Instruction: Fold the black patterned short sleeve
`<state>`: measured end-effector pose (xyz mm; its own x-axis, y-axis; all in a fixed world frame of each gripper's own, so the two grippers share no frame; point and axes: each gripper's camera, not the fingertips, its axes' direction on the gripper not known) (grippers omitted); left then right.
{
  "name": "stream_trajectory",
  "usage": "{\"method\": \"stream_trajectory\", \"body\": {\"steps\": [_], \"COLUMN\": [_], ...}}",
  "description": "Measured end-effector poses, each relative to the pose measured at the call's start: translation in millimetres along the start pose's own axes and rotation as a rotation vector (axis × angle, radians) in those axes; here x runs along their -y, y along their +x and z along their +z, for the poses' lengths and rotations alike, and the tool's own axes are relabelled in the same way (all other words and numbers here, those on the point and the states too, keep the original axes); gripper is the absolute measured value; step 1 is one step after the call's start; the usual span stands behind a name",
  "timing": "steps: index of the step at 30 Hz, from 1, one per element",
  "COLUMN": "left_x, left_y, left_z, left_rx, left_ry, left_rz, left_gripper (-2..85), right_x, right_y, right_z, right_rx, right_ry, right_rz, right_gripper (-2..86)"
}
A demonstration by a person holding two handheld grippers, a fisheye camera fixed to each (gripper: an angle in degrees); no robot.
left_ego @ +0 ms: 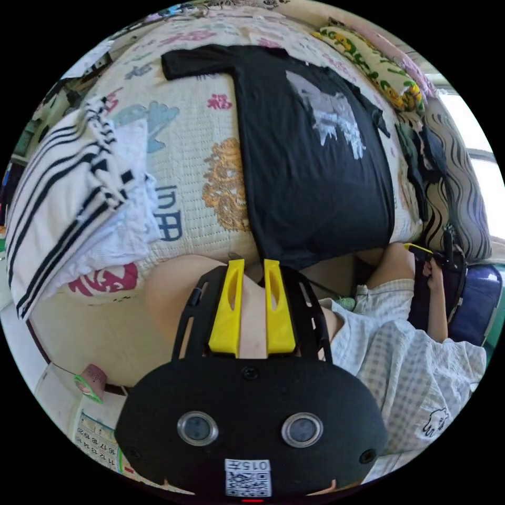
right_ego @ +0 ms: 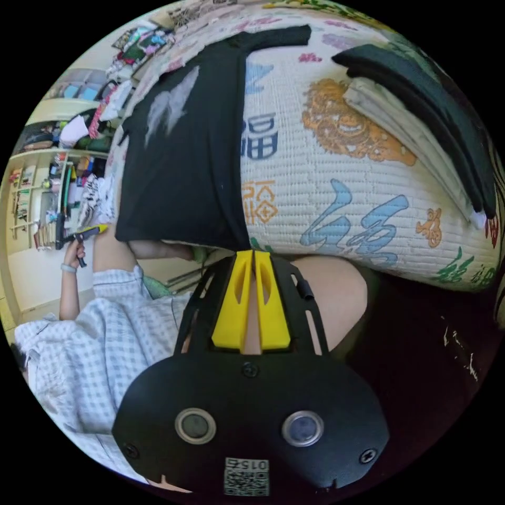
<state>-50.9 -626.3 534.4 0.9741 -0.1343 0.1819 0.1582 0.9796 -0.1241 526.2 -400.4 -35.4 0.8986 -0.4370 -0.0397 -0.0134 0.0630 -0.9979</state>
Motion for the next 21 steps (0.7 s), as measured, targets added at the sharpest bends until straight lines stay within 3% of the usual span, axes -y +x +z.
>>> {"method": "stream_trajectory", "body": {"steps": [6, 11, 17, 21], "left_x": [35, 173, 345, 436], "left_y": [33, 162, 345, 431], "left_z": [-40, -28, 25, 75], "left_rx": [0.003, 0.013, 0.056, 0.038], "left_ry": [0.263, 0.312, 0.374, 0.372], "left_rz": [0.095, 0.427, 0.688, 0.718], "left_gripper": [6.0, 7.1, 6.7, 6.6], "right_x": [14, 81, 172, 219], "right_y": [-4, -3, 24, 41], "right_z": [-81, -125, -146, -143], "right_rx": [0.075, 0.089, 0.050, 0.033], "right_ry": [0.332, 0.548, 0.621, 0.614], "right_rz": [-0.035, -0.033, 0.078, 0.152], "right_gripper": [1.2, 5.0, 6.3, 6.9]}}
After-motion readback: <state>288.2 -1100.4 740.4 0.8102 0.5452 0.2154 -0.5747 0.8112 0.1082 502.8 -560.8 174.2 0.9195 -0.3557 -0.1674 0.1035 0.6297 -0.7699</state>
